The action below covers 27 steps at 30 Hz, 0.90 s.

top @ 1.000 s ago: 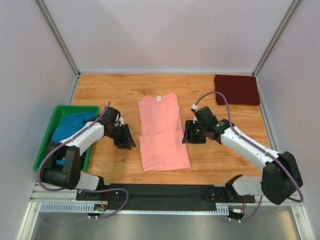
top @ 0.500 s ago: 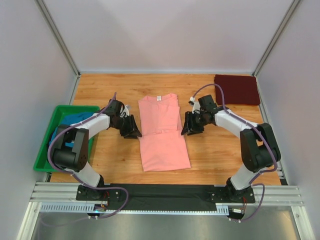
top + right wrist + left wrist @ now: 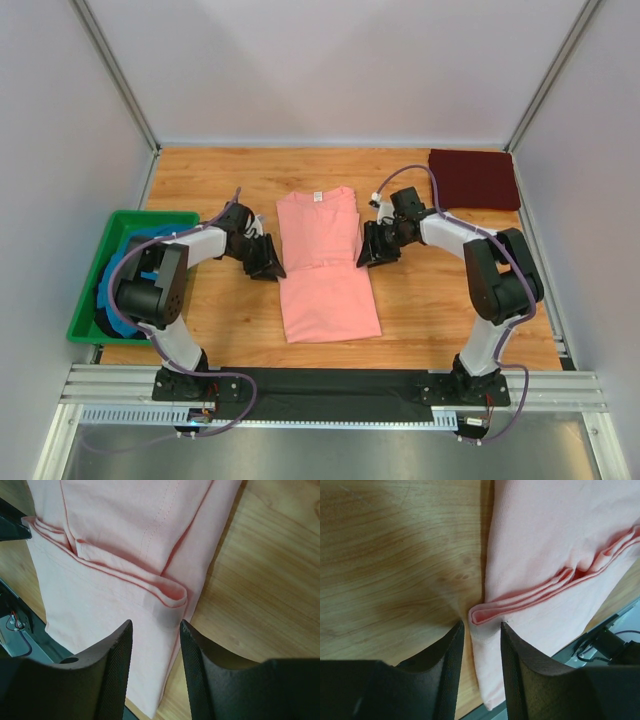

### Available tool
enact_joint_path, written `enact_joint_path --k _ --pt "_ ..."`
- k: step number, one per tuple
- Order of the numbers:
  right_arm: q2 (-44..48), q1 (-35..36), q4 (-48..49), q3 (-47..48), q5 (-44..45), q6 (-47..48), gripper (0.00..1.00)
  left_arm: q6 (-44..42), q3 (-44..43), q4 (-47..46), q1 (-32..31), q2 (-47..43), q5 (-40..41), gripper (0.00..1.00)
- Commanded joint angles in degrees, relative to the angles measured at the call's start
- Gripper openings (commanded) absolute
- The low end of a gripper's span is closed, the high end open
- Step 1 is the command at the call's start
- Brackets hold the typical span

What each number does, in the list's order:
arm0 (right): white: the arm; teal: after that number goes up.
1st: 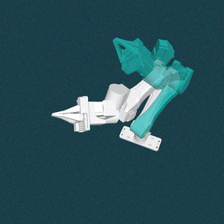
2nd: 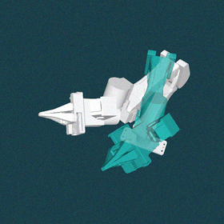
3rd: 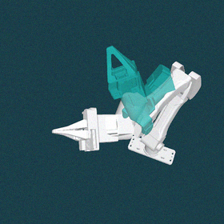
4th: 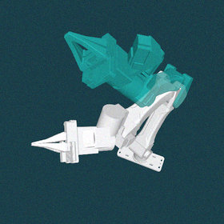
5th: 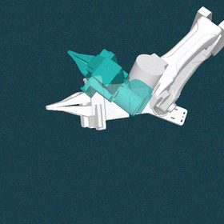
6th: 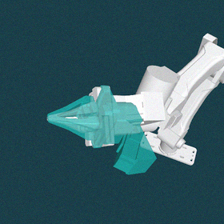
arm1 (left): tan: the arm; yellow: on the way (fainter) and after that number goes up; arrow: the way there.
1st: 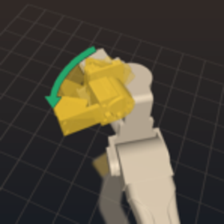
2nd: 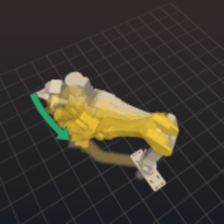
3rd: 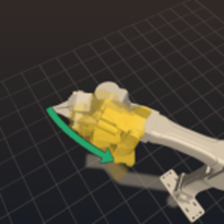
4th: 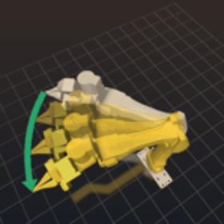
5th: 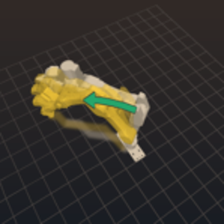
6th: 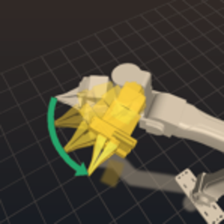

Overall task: Fold and stack the t-shirts
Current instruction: Fold the tshirt

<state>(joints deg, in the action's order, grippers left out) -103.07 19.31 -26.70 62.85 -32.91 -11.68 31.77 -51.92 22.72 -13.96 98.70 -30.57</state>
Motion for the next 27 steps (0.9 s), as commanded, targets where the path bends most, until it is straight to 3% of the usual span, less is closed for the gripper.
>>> enact_joint_path --k 1,6,12,15,16,27 --pt "-1.52 -0.33 2.26 2.45 -1.98 1.93 0.44 -1.53 -1.61 -2.59 -0.63 0.18 0.16 0.42" --pt "-1.09 -0.33 3.41 2.28 -1.46 1.57 0.35 -1.36 -0.99 -5.14 -1.51 -0.25 -0.72 0.38" --pt "-1.26 -0.41 3.67 2.54 -0.49 1.84 0.23 -1.45 -3.79 -5.32 -2.04 0.44 -1.34 0.14" --pt "-1.0 -0.41 3.76 2.45 0.56 1.84 0.06 -1.71 -5.2 -4.44 -2.04 0.88 -1.51 0.0" --pt "-0.65 -0.5 3.67 2.28 1.69 1.93 0.0 -1.71 -5.38 -4.0 -2.13 0.8 -1.51 0.0" --pt "9.28 -1.03 7.89 -2.55 8.82 0.7 0.0 -0.04 -6.7 -5.67 -3.01 -5.26 2.62 0.0"
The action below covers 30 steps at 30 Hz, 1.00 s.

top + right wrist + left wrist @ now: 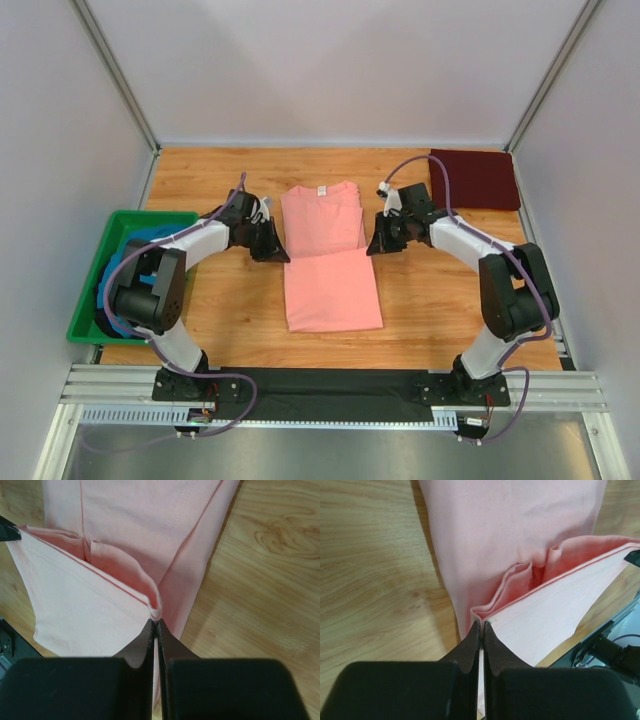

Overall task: Fold and stack the t-shirts
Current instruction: Fold the tshirt

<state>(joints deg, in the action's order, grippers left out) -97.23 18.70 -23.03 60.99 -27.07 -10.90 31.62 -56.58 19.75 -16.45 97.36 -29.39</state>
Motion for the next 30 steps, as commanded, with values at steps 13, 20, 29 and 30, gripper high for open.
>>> enact_joint_path --k 13,20,29,30 --pt "3.37 -1.38 8.61 -1.75 4.83 -0.09 0.0 -2.17 -4.94 -7.96 -0.95 0.1 2.15 0.0" --pt "-0.5 -1.91 11.42 -0.62 4.48 -0.88 0.0 -2.0 -8.37 -7.8 -0.87 6.96 5.29 0.0" --pt "-5.34 -1.91 12.57 2.38 2.11 -1.58 0.01 -0.24 -9.25 -5.51 -0.87 7.23 11.27 0.0" --pt "-5.34 -1.91 12.57 2.55 2.11 -1.5 0.01 0.02 -8.99 -5.6 -0.87 6.97 11.8 0.0"
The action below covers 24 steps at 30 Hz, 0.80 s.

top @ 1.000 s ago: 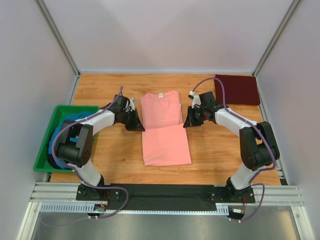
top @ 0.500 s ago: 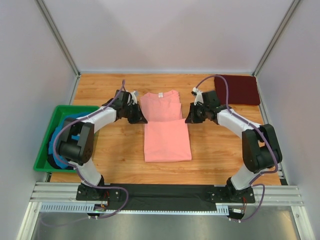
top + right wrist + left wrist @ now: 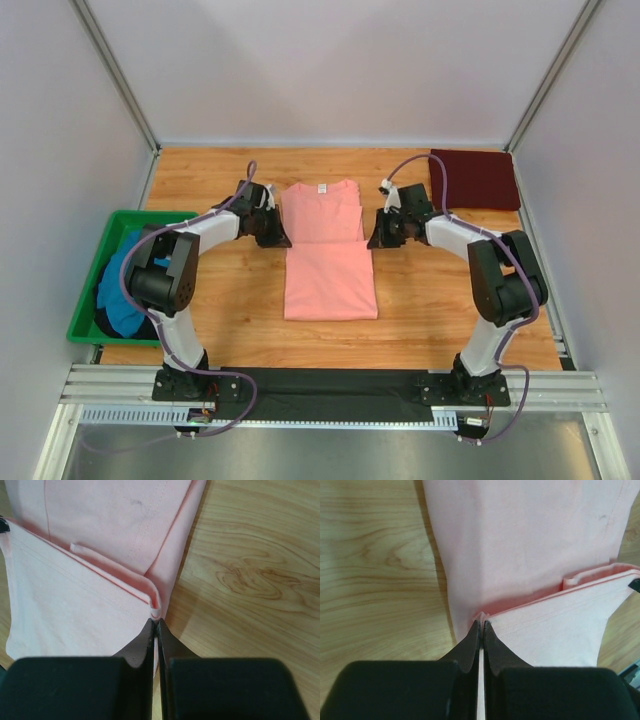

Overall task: Fold and stack the t-shirts
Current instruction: Fold the tshirt

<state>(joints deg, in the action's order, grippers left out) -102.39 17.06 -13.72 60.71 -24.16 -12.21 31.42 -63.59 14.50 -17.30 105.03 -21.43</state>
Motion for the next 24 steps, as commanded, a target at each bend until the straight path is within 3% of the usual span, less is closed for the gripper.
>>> enact_joint_path --k 1,18,22,24 --pt "-0.44 -0.27 3.34 3.01 -0.71 -0.19 0.01 0.31 -1.89 -0.44 -0.01 -0.88 4.46 0.0" --pt "-4.57 -0.36 -1.14 9.52 -2.29 -0.98 0.03 1.8 -7.25 6.15 -0.01 -0.8 9.3 0.0" --pt "-7.12 -0.36 -2.01 11.44 -2.29 -1.68 0.08 1.89 -9.7 10.7 -0.01 2.01 11.05 0.06" --pt "-7.56 -0.36 -4.63 13.81 -1.24 -2.03 0.18 2.5 -9.53 11.34 -0.01 1.06 13.86 0.07"
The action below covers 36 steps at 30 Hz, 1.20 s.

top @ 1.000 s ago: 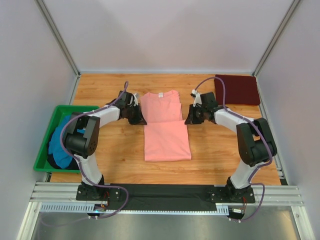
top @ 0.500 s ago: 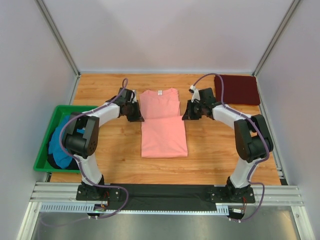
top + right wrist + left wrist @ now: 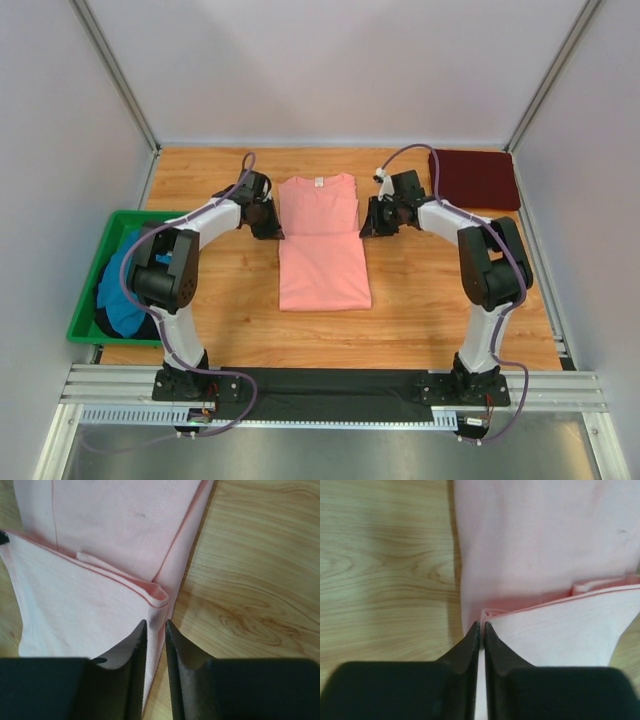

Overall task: Fold and stack the t-shirts
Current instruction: Fold the tshirt

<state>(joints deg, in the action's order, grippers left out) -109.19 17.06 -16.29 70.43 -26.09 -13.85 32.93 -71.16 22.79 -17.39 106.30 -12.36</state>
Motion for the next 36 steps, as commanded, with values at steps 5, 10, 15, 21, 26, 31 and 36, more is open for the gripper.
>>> enact_joint_path --k 5,10,15,21,26,31,36 --pt "0.99 -0.36 -18.3 11.3 5.26 -3.2 0.39 0.65 -7.58 15.07 0.07 -2.76 12.08 0.38" --pt "13.27 -0.36 -25.01 2.45 0.43 -6.89 0.4 -0.76 -1.31 16.62 -0.1 -13.2 3.69 0.37" --pt "18.04 2.09 -26.24 -1.44 -7.3 -8.13 0.27 4.33 11.37 4.12 -2.12 -25.25 -14.87 0.38" --pt "16.2 3.86 -25.63 -7.93 -10.83 -6.81 0.24 4.86 19.1 3.14 -6.52 -23.78 -15.94 0.38" --pt "15.68 3.86 -18.71 -17.41 -10.92 -7.33 0.28 9.69 28.08 -0.55 -7.75 -22.11 -14.1 0.38" --pt "12.51 3.95 -15.7 -20.69 -7.86 -7.34 0.28 10.4 32.13 1.29 -7.84 -20.87 -8.92 0.38" --pt "13.91 3.86 -18.33 -19.64 -5.55 -6.89 0.3 9.96 29.94 6.47 -7.84 -23.85 -7.41 0.38"
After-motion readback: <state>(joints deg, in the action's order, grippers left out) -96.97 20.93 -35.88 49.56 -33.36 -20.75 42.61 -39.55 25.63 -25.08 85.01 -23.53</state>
